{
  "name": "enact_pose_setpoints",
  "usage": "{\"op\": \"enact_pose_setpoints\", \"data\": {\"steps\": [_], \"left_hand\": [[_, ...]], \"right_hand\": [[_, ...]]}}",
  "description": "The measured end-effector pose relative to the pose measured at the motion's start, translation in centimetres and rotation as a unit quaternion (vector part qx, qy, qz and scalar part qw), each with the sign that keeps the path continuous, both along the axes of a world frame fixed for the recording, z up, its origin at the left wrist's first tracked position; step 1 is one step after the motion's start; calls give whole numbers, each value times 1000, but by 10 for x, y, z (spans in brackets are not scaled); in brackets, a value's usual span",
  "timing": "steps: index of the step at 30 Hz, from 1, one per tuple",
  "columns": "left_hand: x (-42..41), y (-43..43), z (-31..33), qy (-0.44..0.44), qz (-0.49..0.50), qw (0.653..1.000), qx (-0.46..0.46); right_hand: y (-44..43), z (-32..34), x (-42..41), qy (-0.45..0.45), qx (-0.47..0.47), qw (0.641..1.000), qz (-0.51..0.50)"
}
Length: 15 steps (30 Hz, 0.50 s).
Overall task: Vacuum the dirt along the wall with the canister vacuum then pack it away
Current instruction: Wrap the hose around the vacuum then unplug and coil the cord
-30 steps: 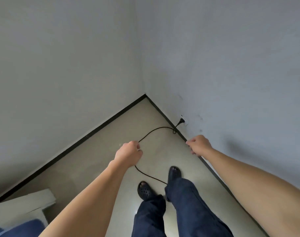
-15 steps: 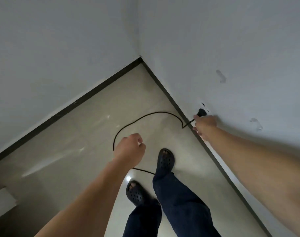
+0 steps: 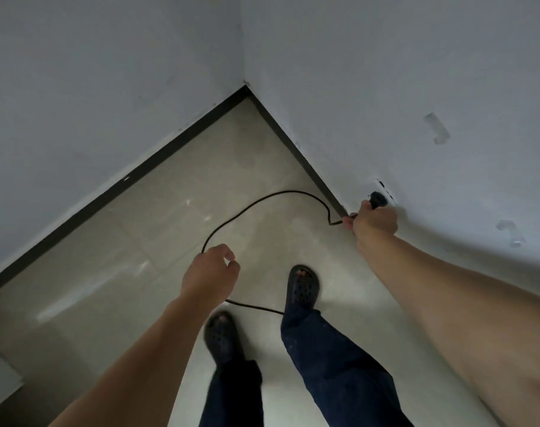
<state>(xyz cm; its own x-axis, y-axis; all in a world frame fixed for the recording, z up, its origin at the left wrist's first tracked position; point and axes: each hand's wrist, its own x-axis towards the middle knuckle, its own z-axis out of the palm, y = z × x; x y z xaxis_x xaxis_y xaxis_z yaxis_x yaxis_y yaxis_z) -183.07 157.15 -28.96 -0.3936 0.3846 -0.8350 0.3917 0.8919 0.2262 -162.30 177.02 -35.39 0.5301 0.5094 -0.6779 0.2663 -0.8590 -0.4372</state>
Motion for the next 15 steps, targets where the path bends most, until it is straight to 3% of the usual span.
{"op": "enact_pose_setpoints", "data": {"steps": [9,12,15], "left_hand": [[-43,-5,-16,-10,-79,997,12],[-58,-5,-23,-7,-126,992,29],[-73,-5,-27,1,-172,984,40]], "right_hand": [[-2,-12,2,-32,1,999,5],[4,-55,23,-61,-4,998,33],[-16,-14,-14,-51,-20,998,32]]}}
